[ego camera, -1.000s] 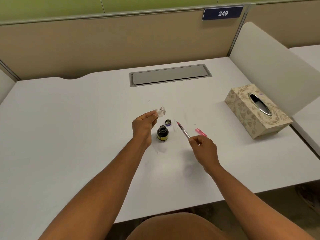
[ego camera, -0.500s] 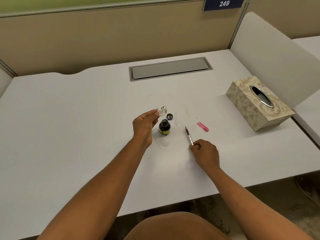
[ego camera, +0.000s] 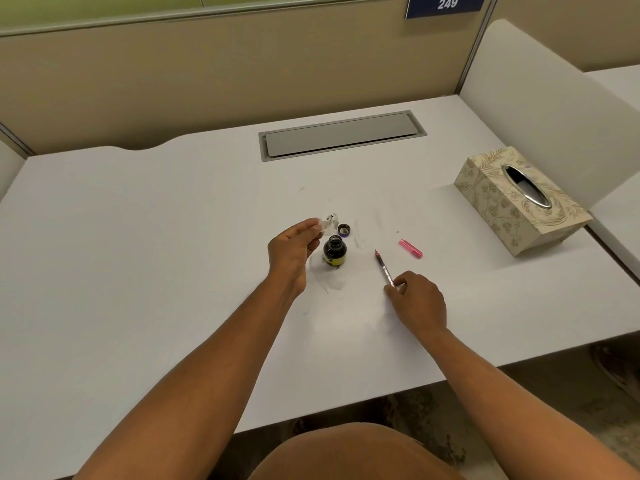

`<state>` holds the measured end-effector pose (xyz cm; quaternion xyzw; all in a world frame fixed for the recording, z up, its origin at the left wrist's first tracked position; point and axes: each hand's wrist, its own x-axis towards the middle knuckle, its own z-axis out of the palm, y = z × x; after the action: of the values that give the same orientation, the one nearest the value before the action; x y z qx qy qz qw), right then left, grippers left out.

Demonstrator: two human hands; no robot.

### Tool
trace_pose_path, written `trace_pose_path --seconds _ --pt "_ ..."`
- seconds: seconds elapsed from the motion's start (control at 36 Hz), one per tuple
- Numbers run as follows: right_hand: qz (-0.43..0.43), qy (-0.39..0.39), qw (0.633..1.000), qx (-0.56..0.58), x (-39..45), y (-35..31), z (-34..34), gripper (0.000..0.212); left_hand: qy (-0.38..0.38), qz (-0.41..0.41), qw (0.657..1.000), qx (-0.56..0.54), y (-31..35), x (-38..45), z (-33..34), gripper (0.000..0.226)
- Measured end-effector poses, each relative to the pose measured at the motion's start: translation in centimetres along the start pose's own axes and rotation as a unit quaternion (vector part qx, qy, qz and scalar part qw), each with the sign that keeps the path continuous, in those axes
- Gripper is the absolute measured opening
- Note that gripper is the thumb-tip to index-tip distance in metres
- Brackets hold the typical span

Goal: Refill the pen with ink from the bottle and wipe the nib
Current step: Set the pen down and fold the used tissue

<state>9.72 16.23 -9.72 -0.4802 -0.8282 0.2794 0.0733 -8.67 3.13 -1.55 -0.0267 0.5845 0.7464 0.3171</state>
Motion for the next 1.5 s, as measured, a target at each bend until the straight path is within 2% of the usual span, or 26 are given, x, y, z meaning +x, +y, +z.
trace_pose_path --seconds 0.25,0.39,0.47,0.61,0.69,0.81,0.89,0.94,1.08,1.14,1.17,1.19,1.33,1.39,1.5 --pt "-0.005 0.016 1.000 0.004 0.5 -0.5 -1.0 0.032 -0.018 -0.004 1.000 0.006 0.4 0.1 -0.4 0.015" --pt "-0.044 0.042 0.998 0.027 0.4 -2.8 -2.0 0.025 -0.024 -0.010 1.000 0.009 0.0 -0.2 -1.1 0.014" --pt "-0.081 0.042 0.991 0.094 -0.1 -5.3 -2.5 0.018 -0.029 -0.013 0.999 0.006 -0.2 -0.4 -1.6 0.013" --pt "-0.077 -0.050 0.955 0.283 -0.7 -9.6 -3.1 0.016 -0.036 -0.008 0.999 0.002 -0.1 -0.9 -2.4 0.013" --pt "-0.083 -0.100 0.926 0.355 -0.9 -11.8 -3.1 0.014 -0.035 0.003 0.999 -0.002 -0.1 -1.3 -3.1 0.013" --pt "-0.097 -0.145 0.906 0.385 -1.2 -13.9 -2.8 0.012 -0.029 0.015 0.999 -0.016 0.2 -1.7 -4.0 0.014" --pt "-0.095 -0.172 0.901 0.387 -1.2 -14.9 -2.3 0.029 -0.024 0.024 0.999 -0.020 0.1 -2.0 -4.7 0.014" --pt "-0.095 -0.168 0.904 0.381 -1.2 -15.3 -2.1 0.033 -0.030 0.032 0.999 -0.024 0.6 -2.4 -4.8 0.014" --pt "-0.103 -0.145 0.898 0.402 -1.4 -15.6 -1.6 0.008 -0.044 0.027 0.998 0.020 1.3 -3.5 -5.1 0.017" --pt "-0.095 -0.124 0.898 0.412 -0.9 -15.7 -1.7 0.005 -0.055 0.019 0.998 0.035 1.6 -3.4 -4.9 0.018" --pt "-0.157 -0.243 0.876 0.387 -1.4 -17.5 -1.9 0.004 0.060 0.070 0.996 -0.002 1.4 -6.1 -5.9 0.018" --pt "-0.205 -0.315 0.861 0.343 -2.2 -18.5 -1.9 0.004 0.139 0.103 0.984 -0.034 1.2 -8.4 -6.6 0.019" --pt "-0.215 -0.306 0.860 0.348 -2.5 -19.5 -0.6 0.004 0.140 0.110 0.983 0.035 1.6 -9.4 -8.5 0.017" --pt "-0.217 -0.300 0.865 0.340 -2.4 -19.5 -0.5 0.004 0.149 0.105 0.983 0.027 1.9 -9.5 -9.0 0.018" --pt "-0.237 -0.328 0.853 0.329 -3.4 -20.6 0.7 0.005 0.213 0.113 0.971 0.002 1.4 -11.6 -11.0 0.020"
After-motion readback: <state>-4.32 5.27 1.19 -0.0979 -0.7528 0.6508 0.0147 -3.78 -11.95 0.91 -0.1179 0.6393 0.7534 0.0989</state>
